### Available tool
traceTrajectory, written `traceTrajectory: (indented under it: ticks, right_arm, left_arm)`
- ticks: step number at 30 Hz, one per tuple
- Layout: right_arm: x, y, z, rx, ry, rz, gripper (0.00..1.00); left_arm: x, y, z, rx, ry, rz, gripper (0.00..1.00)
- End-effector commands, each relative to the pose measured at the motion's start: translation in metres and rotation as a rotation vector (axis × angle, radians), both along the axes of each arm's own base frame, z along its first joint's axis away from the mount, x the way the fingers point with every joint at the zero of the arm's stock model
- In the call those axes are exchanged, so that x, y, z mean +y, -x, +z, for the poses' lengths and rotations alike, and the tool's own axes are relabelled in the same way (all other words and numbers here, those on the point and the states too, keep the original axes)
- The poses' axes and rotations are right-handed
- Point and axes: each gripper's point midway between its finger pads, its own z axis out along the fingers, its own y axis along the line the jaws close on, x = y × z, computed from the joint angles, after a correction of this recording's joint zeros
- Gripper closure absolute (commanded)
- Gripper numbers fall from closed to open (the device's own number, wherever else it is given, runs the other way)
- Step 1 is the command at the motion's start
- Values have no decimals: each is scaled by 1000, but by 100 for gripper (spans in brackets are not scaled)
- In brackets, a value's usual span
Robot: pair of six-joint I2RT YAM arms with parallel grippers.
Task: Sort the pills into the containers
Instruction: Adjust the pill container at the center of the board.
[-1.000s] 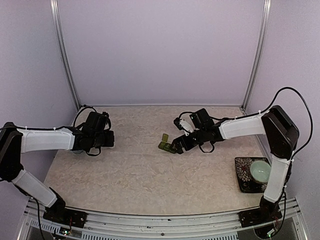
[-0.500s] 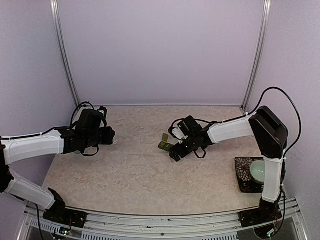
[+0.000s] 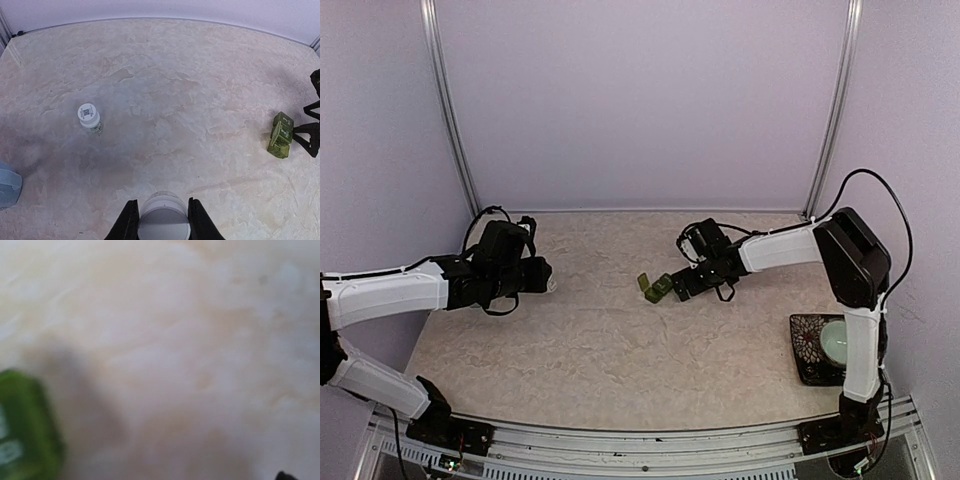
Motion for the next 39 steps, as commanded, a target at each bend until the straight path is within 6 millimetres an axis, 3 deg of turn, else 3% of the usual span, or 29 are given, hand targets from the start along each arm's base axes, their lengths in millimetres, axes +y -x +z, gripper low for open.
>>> traceTrajectory:
  ticks: [1,5,10,15,18,26,32,36,39]
  right_arm:
    - [-9,-12,-13,30,33,-35,0]
    - [-1,-22,-10,32,46,-5,0]
    - [-21,-8,-6,46,84,-62,0]
    - [-34,20,34,-34,8,-18,0]
    - [-13,54,82,-117,-160,197,0]
    - [44,188,193,-165,-790,786,7]
    - [69,242,215,-71,-969,973,10]
    - [83,274,223,-32,-1038,1109,11]
    - [84,293,230,-21,-1088,1192,11]
  left_arm:
    - [-1,3,5,-11,8,2,91]
    - [-5,6,6,-11,14,-15,91]
    - [-19,16,16,-18,35,-66,91]
    - [-45,33,32,-24,73,-180,91]
    - [-67,47,50,-45,103,-295,91]
    - [-135,107,115,-190,213,-709,92]
    - [-174,163,157,-292,308,-968,92]
    - [-195,197,165,-310,314,-1097,93]
    - [-203,210,167,-311,328,-1156,93]
